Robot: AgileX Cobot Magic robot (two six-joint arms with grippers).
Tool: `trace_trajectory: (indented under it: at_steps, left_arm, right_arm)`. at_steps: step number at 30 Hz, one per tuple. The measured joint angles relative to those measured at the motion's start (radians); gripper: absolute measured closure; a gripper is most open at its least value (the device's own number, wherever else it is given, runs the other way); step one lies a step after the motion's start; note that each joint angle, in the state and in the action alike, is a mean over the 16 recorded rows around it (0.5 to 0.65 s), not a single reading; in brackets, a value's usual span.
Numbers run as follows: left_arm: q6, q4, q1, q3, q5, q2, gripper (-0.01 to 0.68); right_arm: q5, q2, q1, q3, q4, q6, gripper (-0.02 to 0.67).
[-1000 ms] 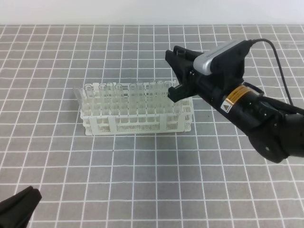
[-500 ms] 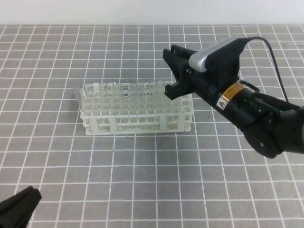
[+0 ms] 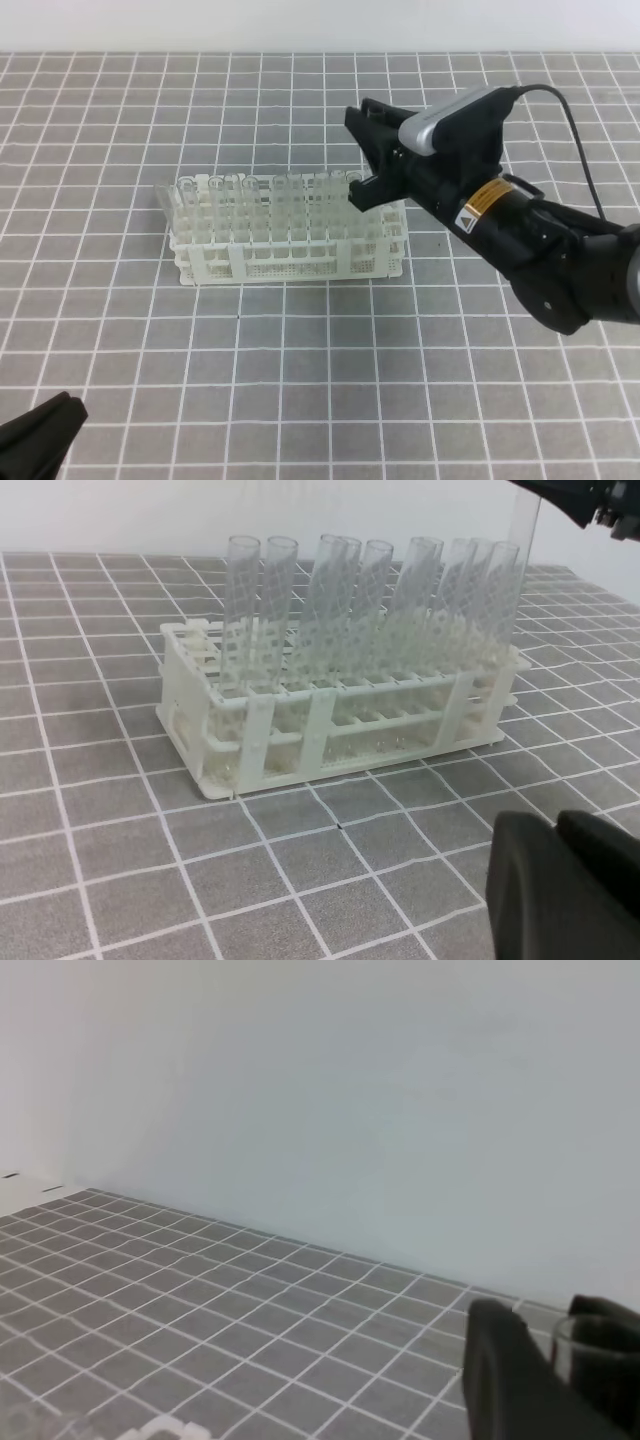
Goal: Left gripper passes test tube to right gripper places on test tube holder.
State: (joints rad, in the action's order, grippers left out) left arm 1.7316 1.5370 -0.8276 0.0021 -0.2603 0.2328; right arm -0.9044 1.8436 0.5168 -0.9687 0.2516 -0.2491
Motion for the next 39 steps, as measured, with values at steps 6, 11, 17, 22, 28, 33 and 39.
trace_trajectory:
  at_steps: [6,11,17,22,28,33,39]
  left_arm:
    - [0.000,0.000,0.000,0.000,-0.001,0.000,0.656]
    - [-0.001,0.000,0.000,0.001,-0.002,0.001,0.656]
    - [-0.001,0.000,0.001,0.001,-0.002,0.001,0.656]
    - [-0.001,0.000,0.001,0.001,-0.002,0.001,0.656]
    - [-0.001,0.000,0.000,0.001,-0.002,0.001,0.656]
    - [-0.001,0.000,0.001,0.001,-0.003,0.001,0.656]
    - [-0.001,0.001,0.001,0.002,-0.004,0.002,0.656]
  right_arm:
    - [-0.008,0.001,-0.008,0.000,-0.005,0.000,0.563]
    - [-0.011,0.003,-0.012,-0.004,-0.007,0.000,0.563]
    - [-0.005,0.003,-0.012,-0.015,-0.007,0.000,0.563]
    - [0.010,0.003,-0.012,-0.025,-0.005,0.000,0.563]
    - [0.028,0.003,-0.012,-0.030,-0.002,0.000,0.563]
    - [0.033,0.005,-0.012,-0.030,-0.001,0.000,0.563]
    - [0.028,0.013,-0.012,-0.030,-0.001,-0.001,0.563]
